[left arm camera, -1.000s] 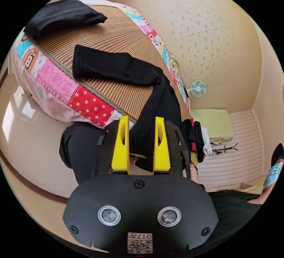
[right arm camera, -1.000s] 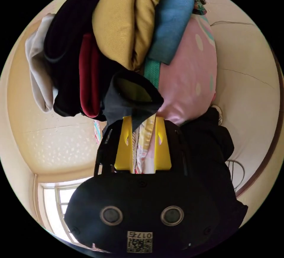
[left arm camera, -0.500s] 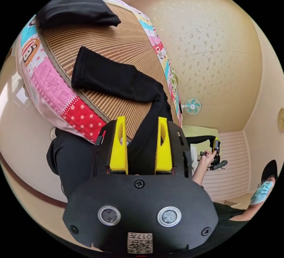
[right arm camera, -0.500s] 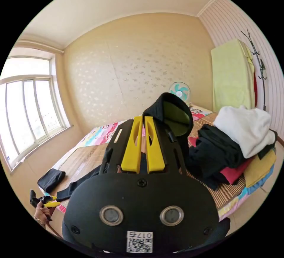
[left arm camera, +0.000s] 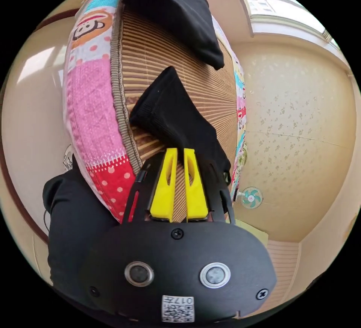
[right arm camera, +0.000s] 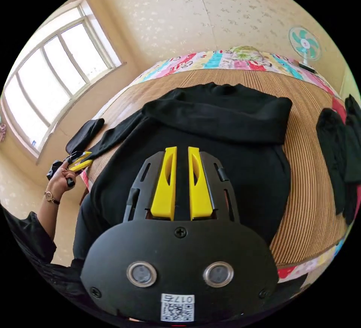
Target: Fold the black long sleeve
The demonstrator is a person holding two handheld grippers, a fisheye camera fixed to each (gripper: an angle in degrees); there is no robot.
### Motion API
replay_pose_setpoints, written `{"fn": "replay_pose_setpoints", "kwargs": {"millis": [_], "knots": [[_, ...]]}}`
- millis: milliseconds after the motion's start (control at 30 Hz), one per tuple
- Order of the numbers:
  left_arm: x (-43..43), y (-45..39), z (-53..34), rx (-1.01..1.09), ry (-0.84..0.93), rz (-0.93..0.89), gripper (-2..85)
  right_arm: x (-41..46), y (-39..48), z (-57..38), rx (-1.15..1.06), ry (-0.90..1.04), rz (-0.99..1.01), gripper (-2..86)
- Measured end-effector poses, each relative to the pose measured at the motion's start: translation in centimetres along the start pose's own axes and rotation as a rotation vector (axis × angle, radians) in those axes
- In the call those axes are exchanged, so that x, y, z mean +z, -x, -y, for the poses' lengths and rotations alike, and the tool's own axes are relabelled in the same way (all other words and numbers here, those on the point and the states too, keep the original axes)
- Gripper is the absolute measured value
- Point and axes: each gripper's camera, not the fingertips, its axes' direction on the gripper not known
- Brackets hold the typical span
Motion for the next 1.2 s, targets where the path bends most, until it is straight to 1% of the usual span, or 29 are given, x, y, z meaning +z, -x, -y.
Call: {"fn": "replay_pose_setpoints", "kwargs": {"millis": [33, 100, 167, 200, 233, 267, 300, 333, 400, 433, 500, 533, 567, 600, 633, 700, 767, 833, 900, 967, 1000, 1033, 1100, 1167, 1200], "knots": [[0.0, -0.1, 0.2, 0.000, -0.012, 0.008, 4.1, -1.3, -2.5, -1.7, 0.092, -0.028, -0.008, 3.9], [-1.0, -1.9, 0.9, 0.076, -0.080, -0.083, 3.7, -2.6, -5.7, -3.8, 0.196, -0.034, -0.041, 3.1], [-2.3, -5.2, 0.8, 0.162, -0.158, -0.144, 3.5, -2.4, -8.4, -5.3, 0.250, 0.026, -0.081, 2.6], [-3.1, -8.7, 0.1, 0.264, -0.212, -0.162, 3.4, -2.0, -9.6, -6.1, 0.238, 0.040, -0.049, 2.3], [-3.3, -10.8, -0.5, 0.329, -0.232, -0.171, 3.3, -2.0, -10.4, -6.7, 0.227, 0.004, 0.004, 2.1], [-3.3, -15.2, -2.2, 0.473, -0.261, -0.195, 3.3, -1.9, -10.7, -6.8, 0.230, -0.002, 0.022, 1.9], [-2.7, -19.6, -4.6, 0.623, -0.262, -0.230, 3.4, -1.5, -11.0, -6.8, 0.234, -0.008, 0.038, 1.8], [-2.2, -21.9, -6.2, 0.701, -0.251, -0.249, 3.4, -1.2, -10.9, -6.7, 0.230, -0.014, 0.034, 1.7], [1.8, -29.8, -14.2, 1.017, -0.148, -0.281, 3.8, -0.8, -10.3, -6.7, 0.203, -0.021, -0.001, 1.6], [3.2, -31.2, -16.4, 1.084, -0.113, -0.276, 4.0, -0.6, -9.8, -6.7, 0.185, -0.029, -0.031, 1.6], [10.0, -34.6, -25.9, 1.290, 0.105, -0.243, 6.4, -0.4, -9.5, -6.8, 0.175, -0.039, -0.056, 1.7], [11.8, -34.7, -28.1, 1.326, 0.173, -0.227, 7.7, -0.4, -9.6, -6.7, 0.177, -0.036, -0.050, 1.8], [14.8, -34.1, -32.1, 1.385, 0.296, -0.195, 9.5, -0.4, -9.7, -6.6, 0.183, -0.031, -0.039, 1.8], [16.9, -32.3, -35.0, 1.406, 0.361, -0.142, 10.6, -0.7, -10.3, -6.5, 0.210, -0.019, -0.009, 2.0], [17.6, -31.1, -36.1, 1.408, 0.370, -0.113, 10.7, -1.2, -10.9, -6.4, 0.251, -0.010, 0.020, 2.2], [18.9, -25.7, -38.0, 1.376, 0.368, 0.035, 11.0, -2.4, -11.2, -6.7, 0.283, -0.008, 0.017, 2.8], [18.7, -21.4, -38.2, 1.331, 0.378, 0.149, 11.0, -3.9, -10.6, -7.1, 0.250, -0.030, 0.011, 3.6], [18.2, -17.4, -38.1, 1.299, 0.363, 0.275, 10.7, -5.2, -9.1, -7.4, 0.164, -0.027, -0.014, 4.4], [18.5, -13.5, -38.1, 1.272, 0.310, 0.491, 8.4, -4.6, -8.3, -7.0, 0.122, 0.039, -0.056, 3.8], [20.8, -12.0, -37.8, 1.238, 0.330, 0.644, 5.8, -2.0, -8.6, -5.7, 0.120, 0.169, -0.135, 2.8], [22.4, -12.0, -37.8, 1.257, 0.344, 0.652, 5.5, -0.5, -9.2, -4.2, 0.101, 0.204, -0.139, 2.4], [23.0, -12.4, -37.8, 1.273, 0.332, 0.651, 5.3, 0.3, -10.2, -2.0, 0.125, 0.192, -0.125, 2.1], [27.1, -15.6, -38.1, 1.315, 0.349, 0.722, 5.3, 2.6, -11.8, 2.3, 0.158, 0.225, -0.103, 2.1], [30.2, -18.3, -37.7, 1.335, 0.365, 0.729, 5.5, 4.9, -12.6, 6.9, 0.090, 0.260, -0.169, 2.3], [31.6, -19.7, -36.6, 1.304, 0.383, 0.709, 5.6, 6.0, -12.9, 9.3, 0.026, 0.289, -0.238, 2.7]]}}
